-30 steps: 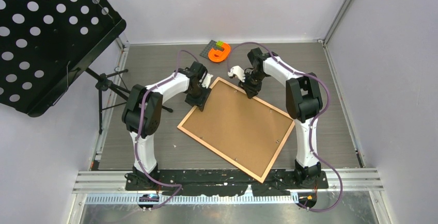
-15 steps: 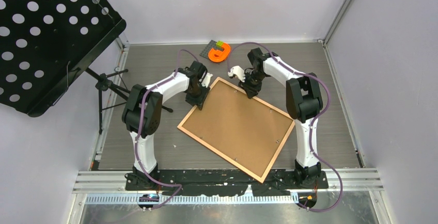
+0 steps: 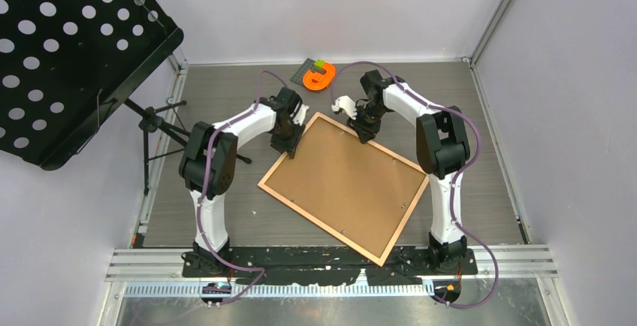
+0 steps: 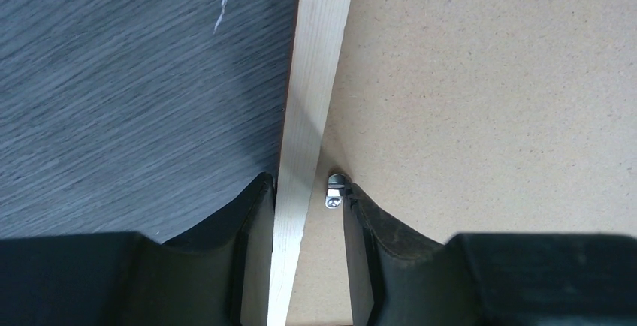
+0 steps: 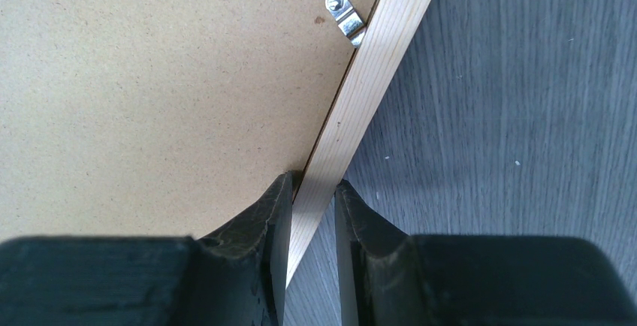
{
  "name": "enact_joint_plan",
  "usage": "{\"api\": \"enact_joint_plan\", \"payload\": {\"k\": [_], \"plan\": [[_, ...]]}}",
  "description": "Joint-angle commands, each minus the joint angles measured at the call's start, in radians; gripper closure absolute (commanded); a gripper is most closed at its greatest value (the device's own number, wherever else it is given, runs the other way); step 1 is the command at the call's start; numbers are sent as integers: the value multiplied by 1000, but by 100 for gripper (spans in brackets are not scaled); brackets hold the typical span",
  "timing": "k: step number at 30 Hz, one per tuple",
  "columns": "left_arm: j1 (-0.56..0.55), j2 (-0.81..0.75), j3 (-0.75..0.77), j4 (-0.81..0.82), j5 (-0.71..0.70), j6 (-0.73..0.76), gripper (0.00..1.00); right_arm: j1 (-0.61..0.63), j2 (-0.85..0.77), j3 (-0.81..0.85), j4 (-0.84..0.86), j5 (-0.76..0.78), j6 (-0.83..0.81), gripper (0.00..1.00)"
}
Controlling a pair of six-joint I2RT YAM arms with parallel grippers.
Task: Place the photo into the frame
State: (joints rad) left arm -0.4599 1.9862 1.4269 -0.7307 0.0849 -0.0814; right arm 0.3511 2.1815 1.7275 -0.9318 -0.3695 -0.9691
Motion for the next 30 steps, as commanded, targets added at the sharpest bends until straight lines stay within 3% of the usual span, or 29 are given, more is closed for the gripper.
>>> {"api": "enact_joint_plan", "payload": {"k": [1,14,20,30], "plan": [[3,37,18,78,-14,-32,67,10,8,-43,8,-10,-35,94],[13,6,-28,95,-17,-32,78,11,8,-49,17,-13,-29,94],[13,-7,-42,97,-4,-33,79,11,9,-49,21,-10,-19,94],[25,-76,-49,95,1,-27,33,11,19,-9,35,-4,36,94]]}}
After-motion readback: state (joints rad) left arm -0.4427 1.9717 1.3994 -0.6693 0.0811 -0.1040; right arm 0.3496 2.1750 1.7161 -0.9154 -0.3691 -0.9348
